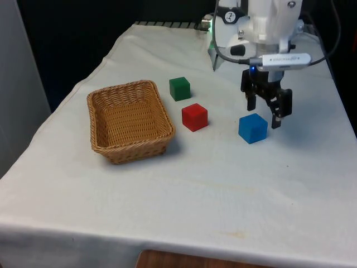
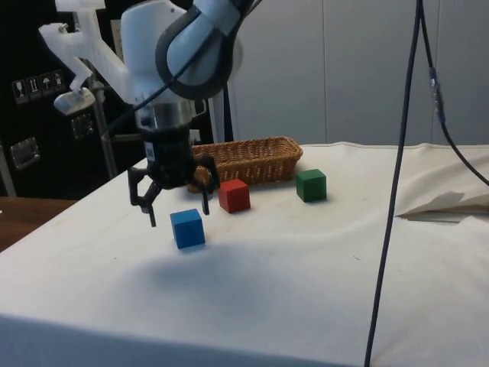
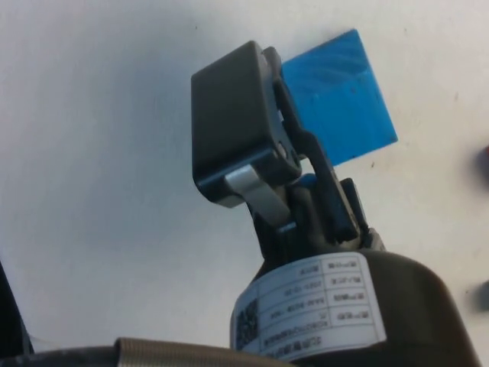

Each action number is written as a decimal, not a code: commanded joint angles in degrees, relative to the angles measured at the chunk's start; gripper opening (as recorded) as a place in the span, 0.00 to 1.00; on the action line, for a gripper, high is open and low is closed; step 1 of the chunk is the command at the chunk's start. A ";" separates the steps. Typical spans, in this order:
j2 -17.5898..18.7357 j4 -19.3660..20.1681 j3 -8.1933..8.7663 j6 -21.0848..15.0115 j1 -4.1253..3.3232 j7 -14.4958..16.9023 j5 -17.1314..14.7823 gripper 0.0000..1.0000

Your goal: Pick up the blue cube and place it into the basket.

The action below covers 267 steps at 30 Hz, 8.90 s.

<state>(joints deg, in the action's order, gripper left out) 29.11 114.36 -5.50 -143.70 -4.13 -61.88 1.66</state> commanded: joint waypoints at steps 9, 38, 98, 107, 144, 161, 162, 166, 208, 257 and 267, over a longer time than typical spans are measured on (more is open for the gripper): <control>2.29 -0.29 0.29 -2.64 -0.17 -0.17 0.46 1.00; 3.67 0.17 0.46 -4.76 -0.06 -0.17 2.58 0.05; -13.81 -3.32 2.46 16.84 1.55 4.70 1.95 0.05; -12.78 -4.70 5.04 16.67 2.12 7.79 1.95 0.05; -11.06 -6.36 15.47 13.64 4.07 21.31 1.66 0.05; -9.05 -3.95 18.62 7.79 4.87 29.85 0.46 0.05; -8.77 -3.84 18.85 7.45 4.93 30.48 0.11 0.05; -7.85 -3.72 19.65 6.65 5.04 32.26 -1.03 0.05; 3.44 -7.56 24.92 3.61 6.02 42.80 -8.88 0.05; 0.52 -9.00 26.36 9.57 4.70 44.46 -9.05 1.00; -2.75 -9.45 26.24 13.29 3.67 44.52 -6.42 1.00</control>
<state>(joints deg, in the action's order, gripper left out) 26.70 104.97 20.63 -131.09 -0.23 -17.36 -5.10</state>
